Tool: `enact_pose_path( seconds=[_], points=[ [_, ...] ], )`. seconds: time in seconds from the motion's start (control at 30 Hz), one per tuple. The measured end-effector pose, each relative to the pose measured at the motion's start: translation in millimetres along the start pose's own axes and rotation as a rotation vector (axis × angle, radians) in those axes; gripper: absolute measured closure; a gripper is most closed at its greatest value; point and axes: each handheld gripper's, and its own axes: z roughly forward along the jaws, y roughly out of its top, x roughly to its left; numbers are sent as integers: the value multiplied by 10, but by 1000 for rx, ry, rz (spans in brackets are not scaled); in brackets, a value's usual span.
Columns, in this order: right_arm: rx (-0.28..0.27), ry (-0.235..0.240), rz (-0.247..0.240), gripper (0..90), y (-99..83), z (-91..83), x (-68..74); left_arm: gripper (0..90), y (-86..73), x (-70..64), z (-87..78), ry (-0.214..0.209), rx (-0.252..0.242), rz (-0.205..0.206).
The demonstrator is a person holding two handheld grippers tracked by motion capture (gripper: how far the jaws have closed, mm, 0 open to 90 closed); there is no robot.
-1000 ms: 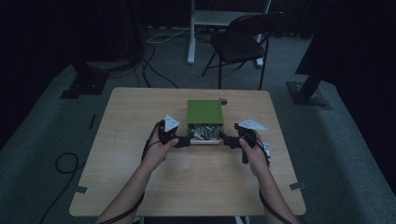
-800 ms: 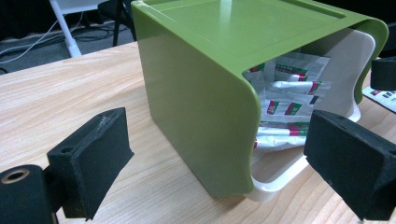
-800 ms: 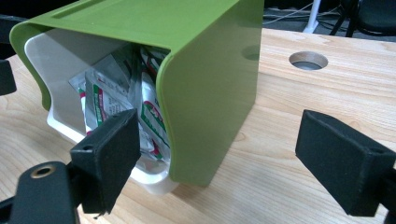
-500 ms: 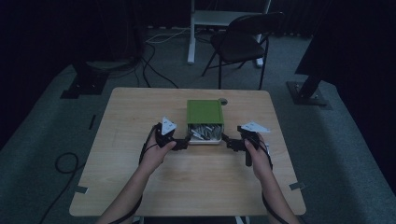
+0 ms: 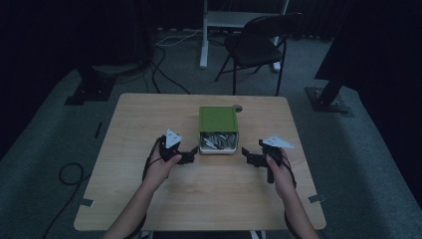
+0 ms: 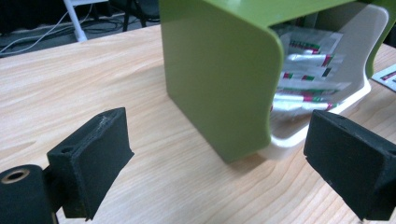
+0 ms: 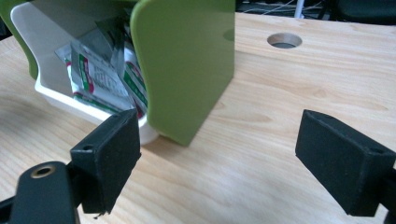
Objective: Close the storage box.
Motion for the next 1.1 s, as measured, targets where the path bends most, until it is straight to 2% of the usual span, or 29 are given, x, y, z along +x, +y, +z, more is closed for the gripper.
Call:
enact_pose_path(
  seconds=[0.17, 0.37, 0.53, 0.77, 1.1],
  points=[
    [7, -19, 4, 137, -85, -120, -79, 79, -110, 51, -63, 10, 19, -6],
    [11, -50, 24, 138, -192, -249, -179, 78, -231, 109, -138, 28, 22, -33],
    [23, -70, 21, 138, -271, -331, -240, 79, -320, 153, -209, 45, 24, -41],
    [28, -97, 32, 137, -380, -457, -318, 78, -447, 180, -293, 66, 39, -62],
    [43, -168, 69, 138, -586, -691, -494, 78, -611, 214, -426, 114, 72, -68]
  ],
)
